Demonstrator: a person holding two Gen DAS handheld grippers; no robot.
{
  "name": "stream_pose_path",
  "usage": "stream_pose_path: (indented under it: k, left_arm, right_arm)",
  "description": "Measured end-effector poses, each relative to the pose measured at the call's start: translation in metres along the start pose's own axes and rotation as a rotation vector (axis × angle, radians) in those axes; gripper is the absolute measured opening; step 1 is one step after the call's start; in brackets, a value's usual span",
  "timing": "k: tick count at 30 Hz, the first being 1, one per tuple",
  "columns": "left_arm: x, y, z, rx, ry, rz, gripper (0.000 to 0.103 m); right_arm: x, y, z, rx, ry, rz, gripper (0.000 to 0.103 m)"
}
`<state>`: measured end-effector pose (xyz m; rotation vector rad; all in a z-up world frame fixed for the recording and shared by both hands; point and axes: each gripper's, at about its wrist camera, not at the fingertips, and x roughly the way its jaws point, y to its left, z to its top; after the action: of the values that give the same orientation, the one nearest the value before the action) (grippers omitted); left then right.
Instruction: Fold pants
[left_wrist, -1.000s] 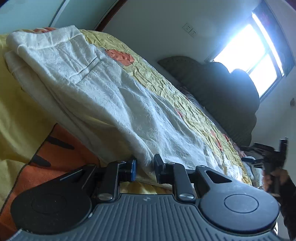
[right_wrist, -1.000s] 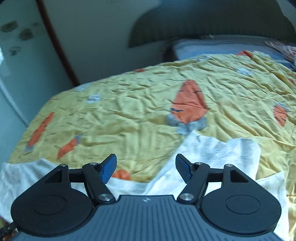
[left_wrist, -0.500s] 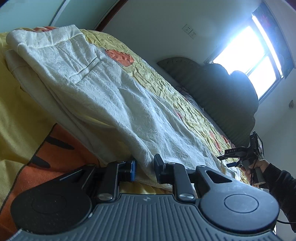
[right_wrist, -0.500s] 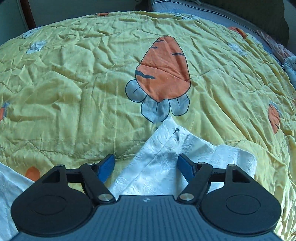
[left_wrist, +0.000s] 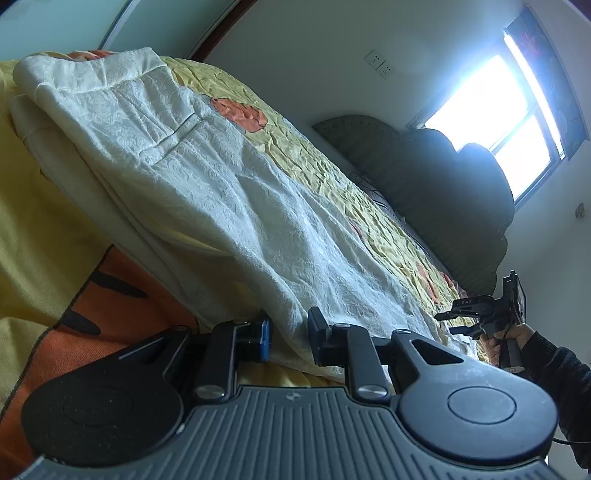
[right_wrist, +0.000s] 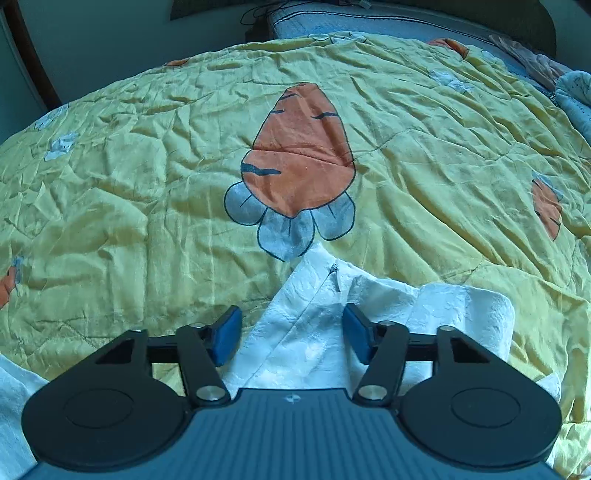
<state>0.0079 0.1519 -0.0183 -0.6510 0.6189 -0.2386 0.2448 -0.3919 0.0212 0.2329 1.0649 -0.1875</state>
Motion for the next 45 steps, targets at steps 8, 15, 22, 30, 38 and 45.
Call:
stream_pose_path:
  k: [8, 15, 22, 30, 38, 45]
  left_arm:
    - [0.0, 0.002, 0.0, -0.01, 0.001, -0.009, 0.03]
    - [0.001, 0.003, 0.0, -0.015, 0.0, -0.013, 0.031]
    - [0.002, 0.002, 0.0, -0.012, 0.0, -0.023, 0.034]
    - [0.004, -0.005, -0.001, 0.035, 0.0, -0.023, 0.041]
    - [0.004, -0.008, 0.008, -0.012, 0.028, 0.005, 0.041]
    - [0.007, -0.02, 0.028, 0.007, 0.016, 0.194, 0.017]
  right_arm:
    - [-0.023, -0.028, -0.006, 0.13, -0.072, 0.147, 0.011]
    - [-0.108, -0.081, -0.049, 0.287, -0.297, 0.337, 0.01]
    - [-0.144, -0.174, -0.16, 0.563, -0.341, 0.418, 0.01]
    - [-0.102, -0.214, -0.235, 0.815, -0.277, 0.495, 0.015]
    - [-0.096, -0.208, -0.238, 0.846, -0.348, 0.583, 0.056]
    - [-0.117, -0.212, -0.218, 0.78, -0.386, 0.496, 0.009]
